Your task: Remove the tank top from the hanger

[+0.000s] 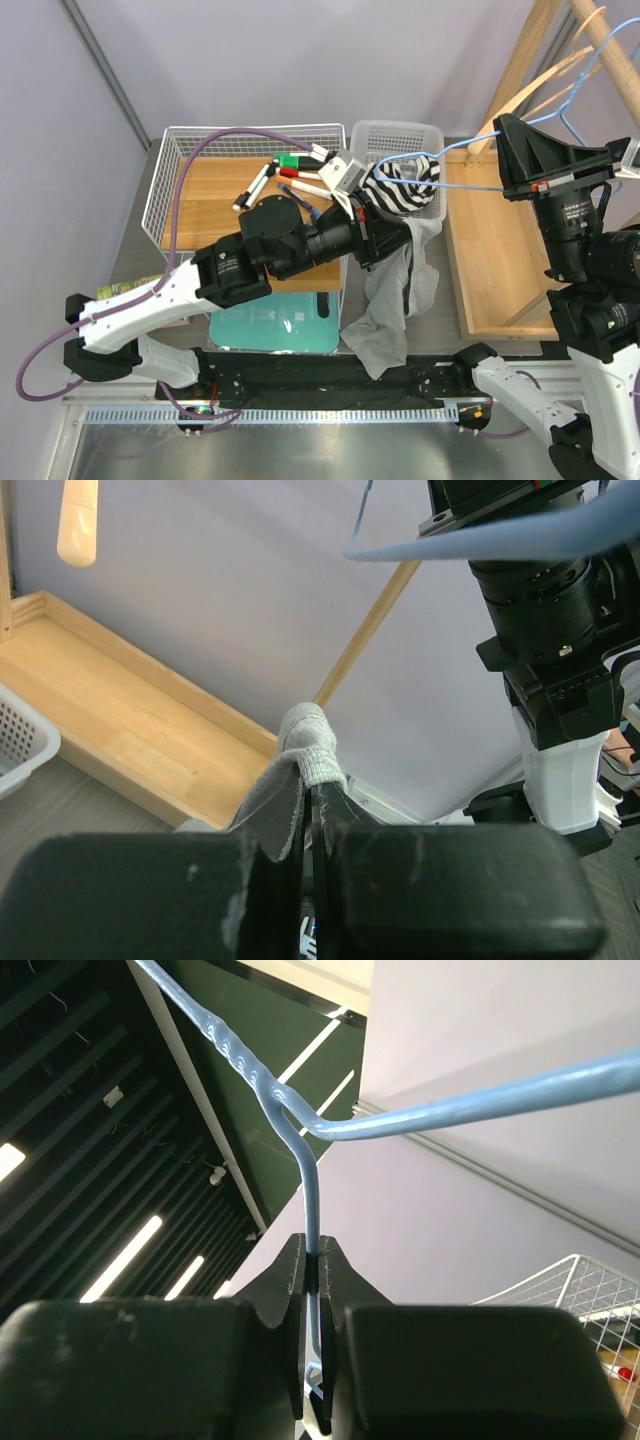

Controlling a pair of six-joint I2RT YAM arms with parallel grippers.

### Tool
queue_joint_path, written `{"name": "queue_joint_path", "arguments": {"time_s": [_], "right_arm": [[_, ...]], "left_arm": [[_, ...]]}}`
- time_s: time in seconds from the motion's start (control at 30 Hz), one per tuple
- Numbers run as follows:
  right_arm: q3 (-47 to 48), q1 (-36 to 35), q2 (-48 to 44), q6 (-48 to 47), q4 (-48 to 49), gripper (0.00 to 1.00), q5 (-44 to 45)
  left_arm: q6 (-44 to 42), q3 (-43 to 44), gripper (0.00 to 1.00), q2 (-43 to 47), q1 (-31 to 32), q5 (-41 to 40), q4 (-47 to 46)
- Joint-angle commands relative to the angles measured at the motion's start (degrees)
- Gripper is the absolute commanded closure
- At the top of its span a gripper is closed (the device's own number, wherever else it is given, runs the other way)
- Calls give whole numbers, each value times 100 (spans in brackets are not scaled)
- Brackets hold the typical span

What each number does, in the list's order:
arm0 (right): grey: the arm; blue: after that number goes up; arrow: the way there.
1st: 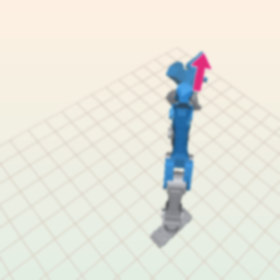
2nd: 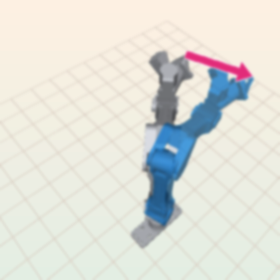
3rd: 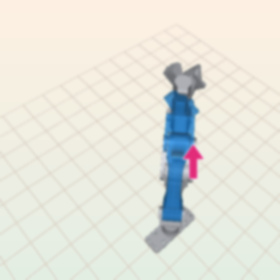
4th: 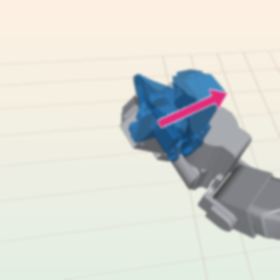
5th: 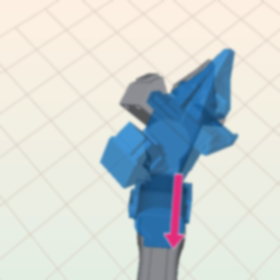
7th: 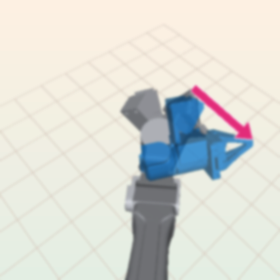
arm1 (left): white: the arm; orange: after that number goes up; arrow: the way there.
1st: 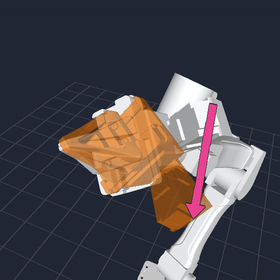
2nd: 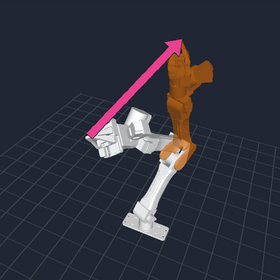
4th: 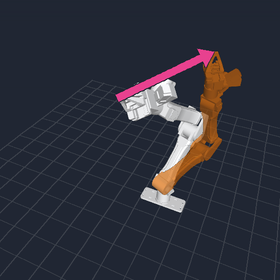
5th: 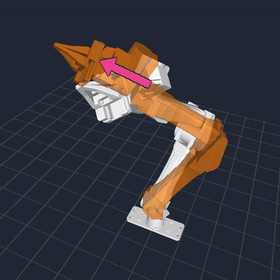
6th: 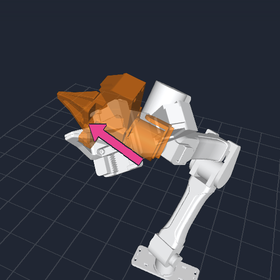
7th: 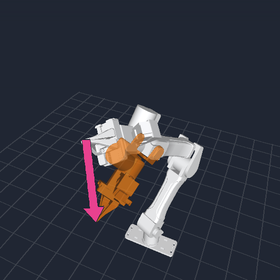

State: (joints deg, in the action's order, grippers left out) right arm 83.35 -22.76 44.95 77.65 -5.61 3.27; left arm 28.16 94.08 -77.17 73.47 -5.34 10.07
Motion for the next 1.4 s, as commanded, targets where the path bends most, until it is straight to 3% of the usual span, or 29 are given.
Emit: {"name": "queue_joint_path", "arguments": {"time_s": [0.0, 0.27, 0.43, 0.83, 1.37], "right_arm": [[-134, -9, -48, -83, 200, 99, 411], [-152, -9, 207, -276, 323, 99, 692], [-451, -9, 67, -435, 323, 99, 1535], [-592, -9, -118, -971, 218, 99, 2942], [-1023, -9, -364, -751, 288, 99, 4173]], "left_arm": [[-22, 49, 100, 246, -43, -116, -215], [374, 110, 100, 395, -35, 911, -321], [576, 5, 100, 544, -43, 1395, -488], [840, 31, 100, 562, -35, 1879, -734], [875, 154, 100, 492, -17, 2011, -752]]}}
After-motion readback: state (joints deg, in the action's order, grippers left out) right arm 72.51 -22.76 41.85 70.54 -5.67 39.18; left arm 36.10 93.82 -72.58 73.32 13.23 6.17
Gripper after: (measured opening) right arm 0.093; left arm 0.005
